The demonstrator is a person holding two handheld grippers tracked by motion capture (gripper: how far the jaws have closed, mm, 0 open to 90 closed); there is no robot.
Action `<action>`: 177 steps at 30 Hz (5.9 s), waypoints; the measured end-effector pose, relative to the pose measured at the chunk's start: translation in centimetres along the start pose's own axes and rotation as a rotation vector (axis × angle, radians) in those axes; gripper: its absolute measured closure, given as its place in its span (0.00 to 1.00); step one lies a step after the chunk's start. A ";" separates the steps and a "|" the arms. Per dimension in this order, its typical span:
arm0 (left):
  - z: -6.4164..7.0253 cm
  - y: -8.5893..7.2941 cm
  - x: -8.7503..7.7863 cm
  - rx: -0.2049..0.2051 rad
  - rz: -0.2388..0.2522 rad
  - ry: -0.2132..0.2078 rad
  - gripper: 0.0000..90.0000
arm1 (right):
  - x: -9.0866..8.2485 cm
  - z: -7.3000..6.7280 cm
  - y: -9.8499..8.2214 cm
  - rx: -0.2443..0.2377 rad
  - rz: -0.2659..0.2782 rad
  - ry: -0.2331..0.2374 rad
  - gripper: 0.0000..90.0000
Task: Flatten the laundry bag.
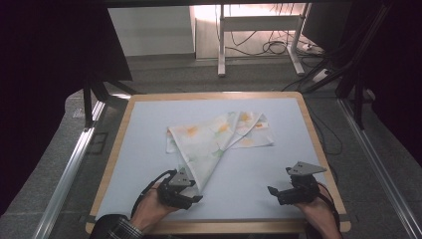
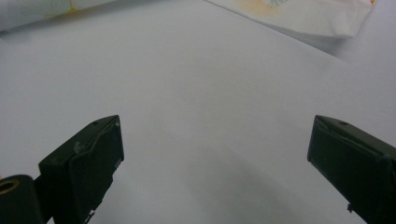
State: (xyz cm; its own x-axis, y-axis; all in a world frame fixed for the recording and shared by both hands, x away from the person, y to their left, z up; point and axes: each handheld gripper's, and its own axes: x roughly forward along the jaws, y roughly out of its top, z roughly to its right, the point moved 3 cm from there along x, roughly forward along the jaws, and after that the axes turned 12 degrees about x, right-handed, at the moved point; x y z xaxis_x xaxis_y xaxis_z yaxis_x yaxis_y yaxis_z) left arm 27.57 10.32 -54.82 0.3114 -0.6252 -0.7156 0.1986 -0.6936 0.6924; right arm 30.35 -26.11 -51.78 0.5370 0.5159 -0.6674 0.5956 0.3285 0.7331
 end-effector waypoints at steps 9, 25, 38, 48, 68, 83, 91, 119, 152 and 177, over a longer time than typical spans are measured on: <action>-0.1 0.5 0.9 0.020 -0.024 -0.020 0.72 | 0.1 0.0 0.0 -0.008 -0.003 -0.003 0.04; -2.7 1.2 -3.2 -0.014 0.084 0.047 0.99 | 0.6 -0.4 0.1 -0.008 -0.028 0.024 0.06; -5.5 0.0 -4.9 -0.056 0.085 0.143 0.99 | 2.0 0.8 1.8 0.091 -0.022 0.003 0.05; -6.5 -0.8 -5.5 -0.077 0.076 0.194 0.99 | 4.3 1.6 4.0 0.093 -0.035 -0.032 0.24; -8.0 -2.0 -6.3 -0.122 0.081 0.238 0.99 | 12.0 3.1 10.1 0.073 -0.061 -0.023 0.49; -10.8 -1.6 -8.1 -0.141 0.118 0.300 0.99 | 15.2 1.3 10.6 0.010 -0.128 -0.024 0.56; -17.2 -1.7 -9.1 -0.205 0.038 0.418 0.99 | 14.8 2.1 10.3 0.033 -0.115 -0.015 0.55; -22.4 -6.8 -10.1 -0.424 0.149 0.471 0.30 | 14.0 1.7 10.7 0.052 -0.128 0.025 0.44; -16.6 -5.2 -0.9 -0.378 -0.031 0.274 0.98 | 11.4 7.4 9.6 0.154 -0.158 -0.244 0.98; -6.1 -6.2 -6.1 -0.195 -0.117 0.161 0.98 | 2.4 0.9 2.6 0.064 -0.215 -0.028 0.96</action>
State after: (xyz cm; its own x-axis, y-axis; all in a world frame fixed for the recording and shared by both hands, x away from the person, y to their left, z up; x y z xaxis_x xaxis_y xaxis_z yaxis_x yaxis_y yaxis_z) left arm 30.14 20.65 -54.20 0.4165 -0.4686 -0.7790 0.4126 -0.6661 0.6213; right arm 33.72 -24.74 -51.62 0.4092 0.4167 -0.8117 0.7343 0.3776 0.5641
